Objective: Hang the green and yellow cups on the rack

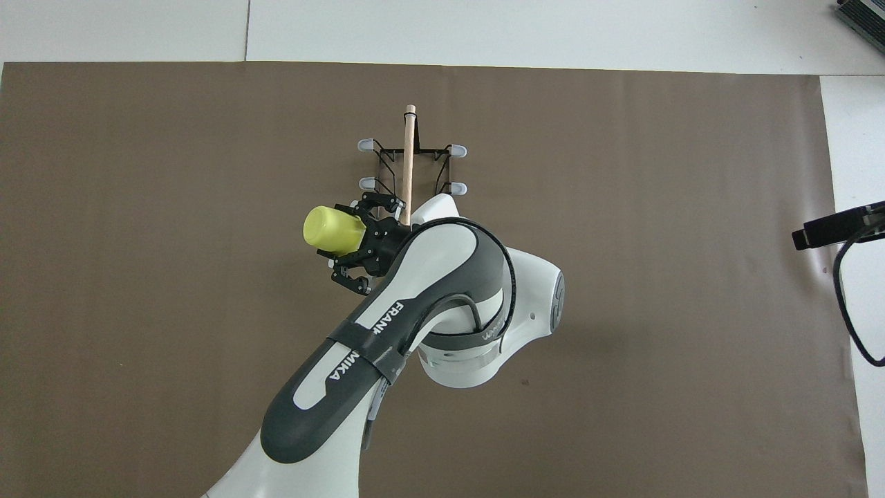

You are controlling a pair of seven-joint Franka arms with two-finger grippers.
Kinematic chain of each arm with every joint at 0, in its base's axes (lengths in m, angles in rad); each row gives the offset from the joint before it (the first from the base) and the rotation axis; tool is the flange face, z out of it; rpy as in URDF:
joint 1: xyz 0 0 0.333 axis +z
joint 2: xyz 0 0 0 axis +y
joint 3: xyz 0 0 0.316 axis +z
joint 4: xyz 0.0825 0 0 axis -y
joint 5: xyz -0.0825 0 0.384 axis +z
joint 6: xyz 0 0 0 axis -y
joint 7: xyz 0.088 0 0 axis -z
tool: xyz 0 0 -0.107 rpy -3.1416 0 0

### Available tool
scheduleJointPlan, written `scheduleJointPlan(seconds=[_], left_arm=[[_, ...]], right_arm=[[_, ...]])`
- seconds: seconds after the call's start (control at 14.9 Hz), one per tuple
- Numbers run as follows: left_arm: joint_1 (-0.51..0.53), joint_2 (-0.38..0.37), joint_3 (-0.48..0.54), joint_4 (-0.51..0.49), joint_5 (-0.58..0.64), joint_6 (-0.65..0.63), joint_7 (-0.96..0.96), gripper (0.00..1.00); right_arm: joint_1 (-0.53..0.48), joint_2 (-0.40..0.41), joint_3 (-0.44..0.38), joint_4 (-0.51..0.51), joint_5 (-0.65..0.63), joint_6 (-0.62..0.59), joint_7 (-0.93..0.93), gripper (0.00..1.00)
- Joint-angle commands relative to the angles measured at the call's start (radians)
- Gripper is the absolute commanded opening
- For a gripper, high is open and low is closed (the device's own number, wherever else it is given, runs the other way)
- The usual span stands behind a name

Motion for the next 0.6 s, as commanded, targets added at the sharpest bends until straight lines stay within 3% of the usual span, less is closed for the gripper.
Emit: scheduleJointPlan(seconds=[0.0, 0.47, 0.54], left_arm=[[-0.027, 0.040, 0.013, 0.044, 0.010, -0.033, -0.020, 0.00], [-0.036, 0.062, 0.012, 0.067, 0.007, -0.032, -0.031, 0.00], [-0.036, 0.062, 0.012, 0.065, 0.007, -0.032, -0.031, 0.63]], right_arm=[[0.019, 0.008, 0.008, 0.015, -0.023, 0.020, 0.056, 1.00], [0.023, 0.007, 0.005, 0.017, -0.023, 0.016, 0.055, 1.00], [0.025, 0.007, 0.006, 0.017, -0.023, 0.012, 0.055, 1.00]])
